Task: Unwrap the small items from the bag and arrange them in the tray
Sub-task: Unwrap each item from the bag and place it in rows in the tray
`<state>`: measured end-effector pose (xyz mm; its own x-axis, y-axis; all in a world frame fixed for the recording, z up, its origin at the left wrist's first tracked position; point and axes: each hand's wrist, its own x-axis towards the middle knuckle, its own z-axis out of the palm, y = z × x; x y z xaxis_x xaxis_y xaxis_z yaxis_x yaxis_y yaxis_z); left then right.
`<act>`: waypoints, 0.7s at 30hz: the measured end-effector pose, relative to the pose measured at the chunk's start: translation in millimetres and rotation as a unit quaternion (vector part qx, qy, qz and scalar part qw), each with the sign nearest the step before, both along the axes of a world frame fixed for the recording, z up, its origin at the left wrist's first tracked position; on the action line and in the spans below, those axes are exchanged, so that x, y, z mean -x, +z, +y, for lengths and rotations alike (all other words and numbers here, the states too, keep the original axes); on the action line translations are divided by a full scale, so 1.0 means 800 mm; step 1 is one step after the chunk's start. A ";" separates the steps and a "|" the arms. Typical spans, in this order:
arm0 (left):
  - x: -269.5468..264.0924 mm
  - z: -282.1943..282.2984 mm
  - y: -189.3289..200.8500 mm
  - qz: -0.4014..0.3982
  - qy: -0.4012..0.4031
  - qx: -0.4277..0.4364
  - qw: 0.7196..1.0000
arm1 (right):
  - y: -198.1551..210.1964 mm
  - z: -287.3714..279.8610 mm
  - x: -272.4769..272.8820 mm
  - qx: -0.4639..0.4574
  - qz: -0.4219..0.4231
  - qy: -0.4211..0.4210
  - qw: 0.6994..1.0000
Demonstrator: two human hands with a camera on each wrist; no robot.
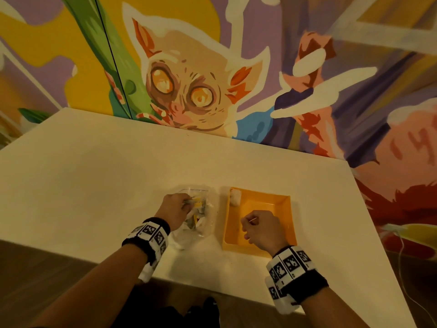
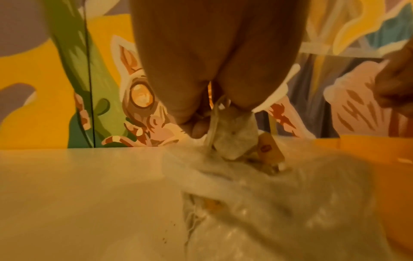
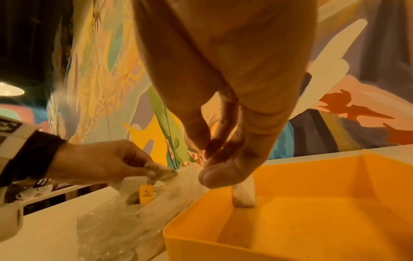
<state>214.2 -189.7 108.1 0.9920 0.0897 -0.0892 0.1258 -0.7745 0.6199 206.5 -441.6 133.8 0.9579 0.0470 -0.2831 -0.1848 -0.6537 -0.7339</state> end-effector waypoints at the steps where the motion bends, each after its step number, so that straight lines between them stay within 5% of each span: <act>1: -0.001 0.001 0.003 -0.013 0.008 0.012 1.000 | 0.001 0.003 0.001 -0.003 -0.002 0.006 1.000; 5: -0.008 0.007 0.014 0.002 0.044 0.085 0.995 | 0.001 0.023 0.003 -0.011 -0.004 0.042 0.999; 7: -0.008 0.013 0.014 0.032 0.070 0.192 0.978 | 0.002 0.035 0.004 -0.020 -0.002 0.063 0.998; 10: -0.002 0.021 0.016 0.070 0.132 0.401 0.904 | 0.007 0.058 0.005 -0.069 0.009 0.102 0.992; 13: 0.008 0.017 0.026 0.097 0.166 0.521 0.832 | 0.007 0.086 0.004 -0.126 0.006 0.120 0.985; 21: 0.019 0.004 0.023 0.126 0.195 0.654 0.720 | 0.009 0.148 0.002 -0.187 -0.046 0.114 0.975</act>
